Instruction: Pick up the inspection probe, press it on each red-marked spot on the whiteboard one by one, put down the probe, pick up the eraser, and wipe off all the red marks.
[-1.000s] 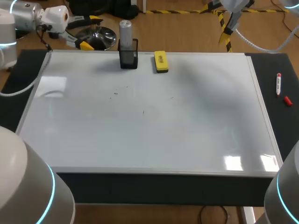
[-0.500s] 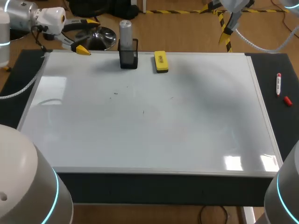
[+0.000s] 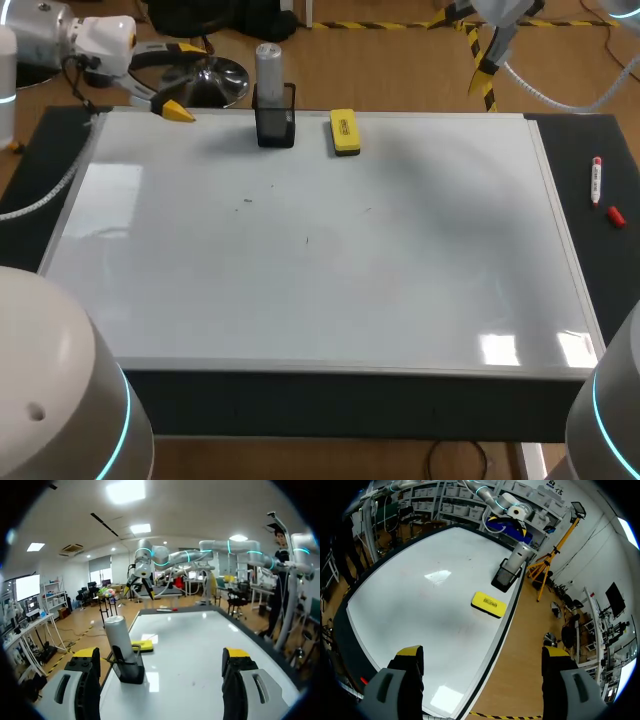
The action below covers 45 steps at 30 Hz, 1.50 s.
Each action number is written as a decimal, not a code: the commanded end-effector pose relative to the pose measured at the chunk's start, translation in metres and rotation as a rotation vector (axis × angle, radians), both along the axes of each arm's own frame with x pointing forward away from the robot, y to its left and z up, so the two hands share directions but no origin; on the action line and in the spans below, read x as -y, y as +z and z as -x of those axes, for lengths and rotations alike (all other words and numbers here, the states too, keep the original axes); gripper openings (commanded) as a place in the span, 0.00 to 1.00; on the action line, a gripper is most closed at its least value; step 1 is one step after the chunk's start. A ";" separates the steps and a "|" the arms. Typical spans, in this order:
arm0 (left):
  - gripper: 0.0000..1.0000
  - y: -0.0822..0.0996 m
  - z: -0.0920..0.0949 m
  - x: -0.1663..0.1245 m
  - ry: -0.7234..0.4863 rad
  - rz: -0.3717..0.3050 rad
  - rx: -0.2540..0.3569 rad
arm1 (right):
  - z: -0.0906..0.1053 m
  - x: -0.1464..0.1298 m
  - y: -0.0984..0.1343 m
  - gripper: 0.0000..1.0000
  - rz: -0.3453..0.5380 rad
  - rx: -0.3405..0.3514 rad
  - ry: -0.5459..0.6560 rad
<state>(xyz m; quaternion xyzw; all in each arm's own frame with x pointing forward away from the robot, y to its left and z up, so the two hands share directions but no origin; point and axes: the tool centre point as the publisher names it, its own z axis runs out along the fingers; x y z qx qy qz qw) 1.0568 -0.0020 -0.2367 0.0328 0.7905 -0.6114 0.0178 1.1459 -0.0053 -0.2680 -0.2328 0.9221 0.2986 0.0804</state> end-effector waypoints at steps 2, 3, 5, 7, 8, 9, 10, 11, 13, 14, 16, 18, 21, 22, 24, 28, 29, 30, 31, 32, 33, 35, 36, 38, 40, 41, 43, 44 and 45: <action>1.00 0.002 0.007 0.003 0.598 0.008 0.157 | -0.001 0.000 0.001 1.00 0.005 -0.001 0.002; 1.00 0.002 0.007 0.003 0.597 0.007 0.158 | -0.001 0.000 0.001 1.00 0.005 -0.001 0.002; 1.00 0.002 0.006 0.003 0.592 0.006 0.159 | -0.001 0.000 0.001 1.00 0.005 -0.001 0.002; 1.00 0.002 0.006 0.003 0.583 0.014 0.158 | -0.001 0.000 0.001 1.00 0.005 -0.001 0.002; 1.00 0.002 0.006 0.003 0.584 0.012 0.158 | -0.001 0.000 0.001 1.00 0.005 -0.001 0.002; 1.00 0.002 0.006 0.004 0.583 0.016 0.156 | -0.001 0.000 0.001 1.00 0.005 -0.001 0.002; 1.00 0.002 0.006 0.004 0.581 0.017 0.155 | -0.001 0.000 0.001 1.00 0.005 -0.001 0.002; 1.00 0.002 0.006 0.004 0.580 0.017 0.155 | -0.001 0.000 0.001 1.00 0.005 -0.001 0.002; 1.00 0.002 0.006 0.005 0.572 0.020 0.154 | -0.001 0.000 0.001 1.00 0.005 -0.001 0.002; 1.00 0.002 0.006 0.005 0.572 0.019 0.154 | -0.001 0.000 0.001 1.00 0.005 -0.001 0.002; 1.00 0.002 0.005 0.005 0.565 0.020 0.150 | -0.001 0.000 0.001 1.00 0.005 -0.001 0.002; 1.00 0.001 0.005 0.005 0.560 0.022 0.146 | -0.001 0.000 0.001 1.00 0.005 -0.001 0.002; 1.00 0.001 0.005 0.006 0.554 0.024 0.143 | -0.001 0.000 0.001 1.00 0.005 -0.001 0.002; 1.00 0.001 0.005 0.006 0.555 0.023 0.144 | -0.001 0.000 0.001 1.00 0.005 -0.001 0.002; 1.00 0.001 0.004 0.007 0.547 0.024 0.142 | -0.001 0.000 0.001 1.00 0.005 -0.001 0.002; 1.00 0.001 0.004 0.008 0.544 0.027 0.142 | -0.001 0.000 0.001 1.00 0.005 -0.001 0.002; 1.00 0.000 0.003 0.008 0.543 0.030 0.139 | -0.001 0.000 0.001 1.00 0.005 -0.001 0.002; 1.00 0.000 0.003 0.008 0.543 0.029 0.139 | -0.001 0.000 0.001 1.00 0.005 -0.001 0.002; 1.00 0.000 0.003 0.009 0.542 0.031 0.137 | -0.001 0.000 0.001 1.00 0.005 -0.001 0.002; 1.00 0.000 0.003 0.009 0.541 0.031 0.137 | -0.001 0.000 0.001 1.00 0.005 -0.001 0.002; 1.00 0.000 0.003 0.009 0.542 0.038 0.133 | -0.001 0.000 0.001 1.00 0.005 -0.001 0.002; 1.00 0.000 0.002 0.009 0.538 0.064 0.123 | -0.001 0.000 0.001 1.00 0.005 -0.001 0.002; 1.00 0.000 0.001 0.009 0.517 0.070 0.121 | -0.001 0.000 0.001 1.00 0.005 -0.001 0.002; 1.00 0.000 0.001 0.009 0.517 0.070 0.121 | -0.001 0.000 0.001 1.00 0.005 -0.001 0.002; 1.00 0.000 0.001 0.009 0.517 0.070 0.121 | -0.001 0.000 0.001 1.00 0.005 -0.001 0.002; 1.00 0.000 0.001 0.009 0.517 0.070 0.121 | -0.001 0.000 0.001 1.00 0.005 -0.001 0.002; 1.00 0.000 0.001 0.009 0.517 0.070 0.121 | -0.001 0.000 0.001 1.00 0.005 -0.001 0.002; 1.00 0.000 0.001 0.009 0.517 0.070 0.121 | -0.001 0.000 0.001 1.00 0.005 -0.001 0.002; 1.00 0.000 0.001 0.009 0.517 0.070 0.121 | -0.001 0.000 0.001 1.00 0.005 -0.001 0.002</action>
